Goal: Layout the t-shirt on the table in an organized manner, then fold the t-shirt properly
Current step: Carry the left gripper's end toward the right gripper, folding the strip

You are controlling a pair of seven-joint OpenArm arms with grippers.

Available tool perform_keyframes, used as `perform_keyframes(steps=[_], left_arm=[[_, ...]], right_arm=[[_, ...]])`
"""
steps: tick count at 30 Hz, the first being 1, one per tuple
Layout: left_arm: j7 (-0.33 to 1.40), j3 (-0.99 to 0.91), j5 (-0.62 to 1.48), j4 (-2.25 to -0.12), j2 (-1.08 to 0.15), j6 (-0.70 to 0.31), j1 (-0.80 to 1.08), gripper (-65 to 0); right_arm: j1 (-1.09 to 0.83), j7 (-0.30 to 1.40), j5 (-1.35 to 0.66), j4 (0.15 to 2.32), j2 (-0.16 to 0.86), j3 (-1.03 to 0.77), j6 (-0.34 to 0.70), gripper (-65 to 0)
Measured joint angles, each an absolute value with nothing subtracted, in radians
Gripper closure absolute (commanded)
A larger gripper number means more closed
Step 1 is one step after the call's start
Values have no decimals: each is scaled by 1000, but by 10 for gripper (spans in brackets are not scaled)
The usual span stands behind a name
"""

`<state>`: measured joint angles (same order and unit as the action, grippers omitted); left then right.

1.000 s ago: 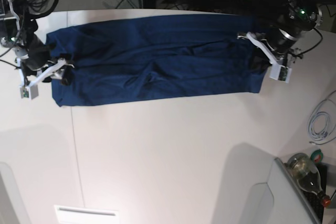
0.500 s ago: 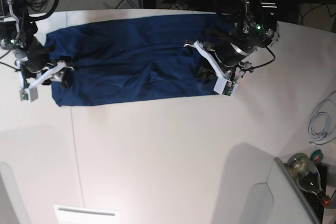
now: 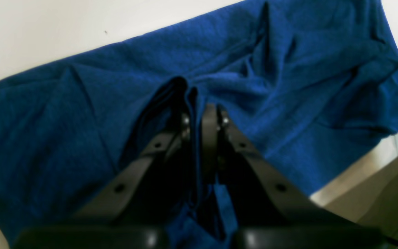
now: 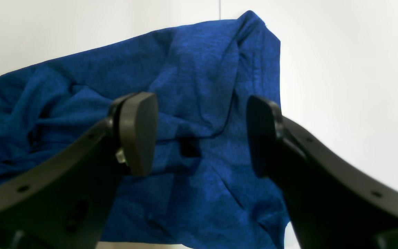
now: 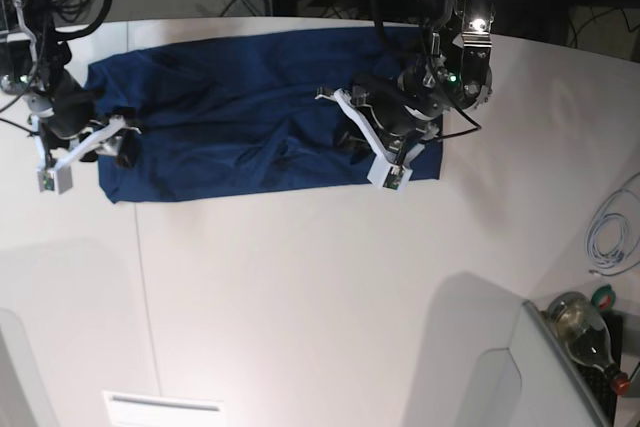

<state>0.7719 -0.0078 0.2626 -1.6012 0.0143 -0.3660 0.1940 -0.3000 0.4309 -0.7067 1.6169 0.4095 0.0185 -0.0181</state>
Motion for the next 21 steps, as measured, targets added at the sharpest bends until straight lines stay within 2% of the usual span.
perform_keyframes(steps=[12, 13, 16, 19, 21], left_arm=[[771, 103, 266, -1500, 17, -366, 126, 0], [772, 102, 266, -1498, 17, -366, 125, -21], [773, 104, 265, -1499, 14, -366, 125, -194], [772, 104, 262, -1499, 35, -365, 125, -339], [772, 110, 267, -1499, 48, -366, 125, -402]], right_arm=[[-300, 431, -707, 1617, 410, 19, -18, -377], [-300, 431, -707, 1617, 410, 19, -18, -377], [-300, 431, -707, 1617, 408, 19, -18, -378], [-300, 431, -707, 1617, 408, 19, -18, -378], [-300, 431, -707, 1617, 407, 19, -18, -378]])
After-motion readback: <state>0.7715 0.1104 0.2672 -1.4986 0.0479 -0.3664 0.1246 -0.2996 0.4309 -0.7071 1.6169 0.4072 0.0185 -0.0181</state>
